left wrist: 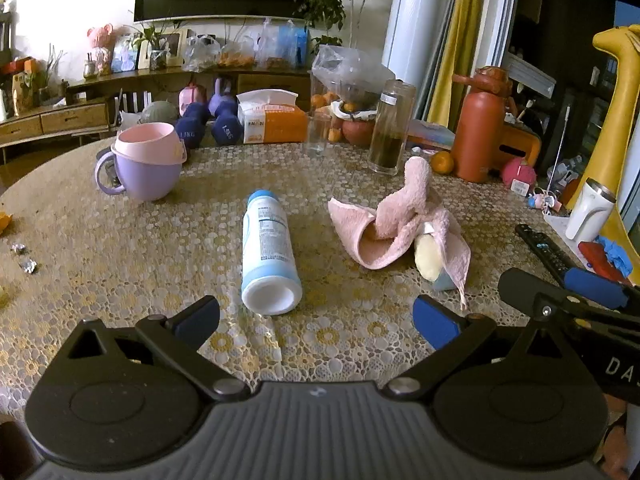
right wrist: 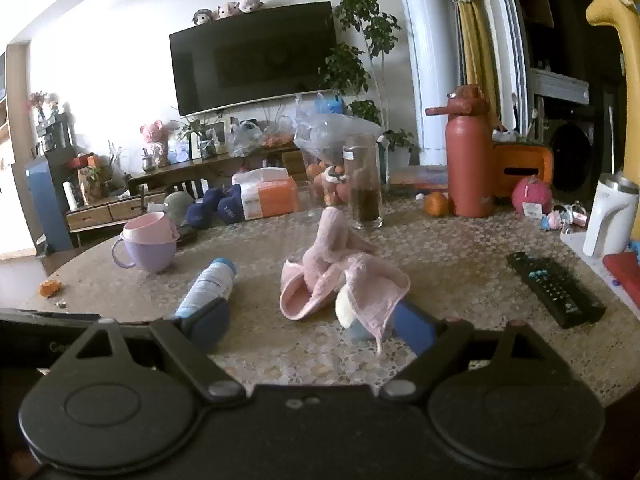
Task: Organize objects
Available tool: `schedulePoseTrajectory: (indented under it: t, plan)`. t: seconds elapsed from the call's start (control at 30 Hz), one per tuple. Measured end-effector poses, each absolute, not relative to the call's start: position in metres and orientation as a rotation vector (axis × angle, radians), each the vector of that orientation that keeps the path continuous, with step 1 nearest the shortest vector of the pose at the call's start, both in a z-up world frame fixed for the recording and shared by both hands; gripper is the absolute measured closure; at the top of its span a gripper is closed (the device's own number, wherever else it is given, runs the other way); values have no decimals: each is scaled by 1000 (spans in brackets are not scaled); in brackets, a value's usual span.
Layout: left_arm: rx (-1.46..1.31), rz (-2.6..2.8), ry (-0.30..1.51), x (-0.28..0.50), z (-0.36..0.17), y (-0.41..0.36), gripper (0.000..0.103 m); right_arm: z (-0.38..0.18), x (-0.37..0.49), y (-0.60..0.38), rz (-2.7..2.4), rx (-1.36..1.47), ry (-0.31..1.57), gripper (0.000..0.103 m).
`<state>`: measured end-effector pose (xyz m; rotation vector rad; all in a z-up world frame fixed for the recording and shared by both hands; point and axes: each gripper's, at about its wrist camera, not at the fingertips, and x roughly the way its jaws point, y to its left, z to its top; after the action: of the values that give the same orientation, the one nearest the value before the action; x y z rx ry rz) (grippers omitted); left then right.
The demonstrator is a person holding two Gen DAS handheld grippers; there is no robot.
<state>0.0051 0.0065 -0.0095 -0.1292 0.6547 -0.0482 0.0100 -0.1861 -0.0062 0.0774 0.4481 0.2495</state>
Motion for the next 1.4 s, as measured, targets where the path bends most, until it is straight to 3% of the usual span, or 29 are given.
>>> schedulePoseTrajectory:
  t: [0.83,1.4]
  plan:
    - [-68,-6,617,20,-6,6,0,-9,36,-185,298,60,488,16]
    - [-18,61,675,83,-25,18,0,-9,111,-187,284,15,511,16]
